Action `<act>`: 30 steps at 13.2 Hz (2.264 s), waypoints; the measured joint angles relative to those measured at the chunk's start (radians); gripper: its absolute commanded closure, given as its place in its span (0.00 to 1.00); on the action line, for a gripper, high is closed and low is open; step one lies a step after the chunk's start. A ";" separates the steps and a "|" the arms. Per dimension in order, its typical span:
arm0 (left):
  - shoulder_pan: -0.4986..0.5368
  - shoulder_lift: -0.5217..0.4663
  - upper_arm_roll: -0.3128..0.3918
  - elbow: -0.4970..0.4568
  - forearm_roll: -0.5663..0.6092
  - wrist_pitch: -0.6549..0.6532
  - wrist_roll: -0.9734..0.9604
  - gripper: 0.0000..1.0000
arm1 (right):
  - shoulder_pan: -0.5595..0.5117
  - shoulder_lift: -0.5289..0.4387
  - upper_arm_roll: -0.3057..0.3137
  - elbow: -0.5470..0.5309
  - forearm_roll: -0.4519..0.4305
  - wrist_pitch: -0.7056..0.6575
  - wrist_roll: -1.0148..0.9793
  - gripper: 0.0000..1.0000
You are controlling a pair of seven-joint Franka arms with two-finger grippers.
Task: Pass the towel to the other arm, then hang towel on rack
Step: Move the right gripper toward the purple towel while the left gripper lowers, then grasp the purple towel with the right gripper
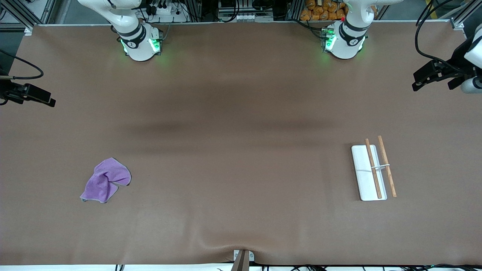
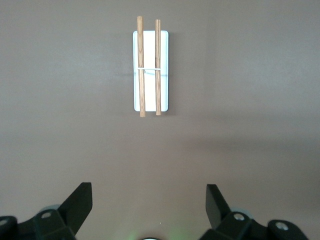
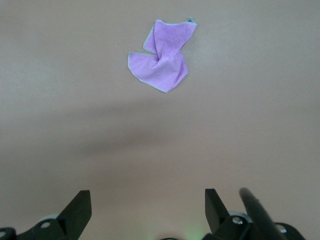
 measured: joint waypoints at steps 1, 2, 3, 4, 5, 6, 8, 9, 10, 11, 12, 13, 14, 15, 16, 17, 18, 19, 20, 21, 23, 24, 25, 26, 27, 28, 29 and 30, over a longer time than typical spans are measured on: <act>-0.001 0.000 -0.006 0.000 0.000 -0.002 0.000 0.00 | 0.000 0.003 0.000 -0.002 0.000 0.008 0.000 0.00; -0.002 0.001 -0.010 -0.001 0.000 -0.002 0.000 0.00 | 0.000 0.009 0.000 -0.005 0.000 0.018 0.000 0.00; -0.002 0.004 -0.013 -0.001 0.000 -0.002 0.000 0.00 | 0.000 0.018 0.000 -0.008 0.000 0.031 0.000 0.00; -0.002 0.007 -0.014 -0.001 0.000 -0.002 0.000 0.00 | -0.002 0.032 0.000 -0.011 0.000 0.044 0.000 0.00; -0.002 0.011 -0.014 -0.001 0.000 -0.002 0.000 0.00 | -0.009 0.051 -0.001 -0.014 0.000 0.062 0.000 0.00; -0.002 0.015 -0.015 -0.001 0.000 -0.001 0.000 0.00 | -0.020 0.076 -0.001 -0.017 0.000 0.091 0.000 0.00; -0.002 0.027 -0.015 -0.001 0.000 0.002 0.000 0.00 | -0.048 0.144 -0.001 -0.021 0.000 0.174 0.000 0.00; -0.002 0.034 -0.015 -0.001 0.000 0.013 0.000 0.00 | -0.059 0.184 -0.001 -0.022 0.000 0.226 0.000 0.00; -0.003 0.041 -0.015 -0.001 0.000 0.027 0.000 0.00 | -0.067 0.225 -0.001 -0.022 0.000 0.281 0.000 0.00; -0.004 0.048 -0.015 -0.001 0.000 0.043 0.000 0.00 | -0.072 0.266 -0.001 -0.023 0.000 0.336 0.000 0.00; -0.005 0.054 -0.016 -0.001 0.000 0.059 0.000 0.00 | -0.073 0.306 -0.001 -0.023 0.000 0.388 0.000 0.00; -0.007 0.060 -0.016 -0.001 0.000 0.076 0.000 0.00 | -0.073 0.344 0.001 -0.023 0.000 0.438 0.001 0.00; -0.009 0.068 -0.017 -0.001 0.000 0.093 0.000 0.00 | -0.072 0.383 0.003 -0.023 0.000 0.480 0.007 0.00; -0.010 0.078 -0.020 -0.001 0.000 0.112 0.000 0.00 | -0.072 0.419 0.004 -0.023 0.000 0.511 0.014 0.00; -0.010 0.088 -0.024 -0.001 0.000 0.130 0.000 0.00 | -0.072 0.456 0.003 -0.023 0.002 0.536 0.029 0.00; -0.011 0.100 -0.028 -0.001 0.000 0.147 0.000 0.00 | -0.072 0.490 0.003 -0.023 0.003 0.555 0.050 0.00; -0.014 0.113 -0.031 -0.001 0.000 0.159 0.000 0.00 | -0.072 0.521 0.004 -0.023 0.003 0.571 0.077 0.00; -0.021 0.126 -0.033 -0.001 0.000 0.173 0.000 0.00 | -0.071 0.544 0.006 -0.022 0.004 0.587 0.113 0.00; -0.030 0.140 -0.033 -0.001 0.000 0.193 0.000 0.00 | -0.069 0.566 0.009 -0.023 0.005 0.610 0.157 0.00; -0.041 0.153 -0.034 -0.001 0.000 0.212 -0.003 0.00 | -0.066 0.587 0.012 -0.023 0.005 0.635 0.202 0.00; -0.064 0.169 -0.036 0.000 0.000 0.239 -0.023 0.00 | -0.054 0.625 0.017 -0.030 0.005 0.685 0.267 0.00; -0.079 0.174 -0.037 0.000 0.000 0.250 -0.042 0.00 | -0.049 0.639 0.017 -0.049 0.005 0.731 0.282 0.00; -0.096 0.180 -0.038 0.000 0.000 0.262 -0.072 0.00 | -0.046 0.650 0.017 -0.076 0.005 0.785 0.289 0.06; -0.113 0.186 -0.039 0.000 0.000 0.275 -0.110 0.00 | -0.046 0.657 0.017 -0.103 0.005 0.834 0.292 0.47; -0.130 0.194 -0.039 0.000 0.000 0.288 -0.147 0.00 | -0.046 0.660 0.016 -0.123 0.005 0.866 0.294 0.82; -0.145 0.203 -0.040 0.000 0.000 0.302 -0.183 0.00 | -0.046 0.660 0.016 -0.132 0.005 0.877 0.295 1.00; -0.160 0.213 -0.041 0.000 0.000 0.316 -0.220 0.00 | -0.046 0.660 0.015 -0.132 0.005 0.879 0.297 1.00; -0.175 0.223 -0.041 0.000 0.000 0.330 -0.260 0.00 | -0.047 0.659 0.015 -0.132 0.005 0.879 0.300 1.00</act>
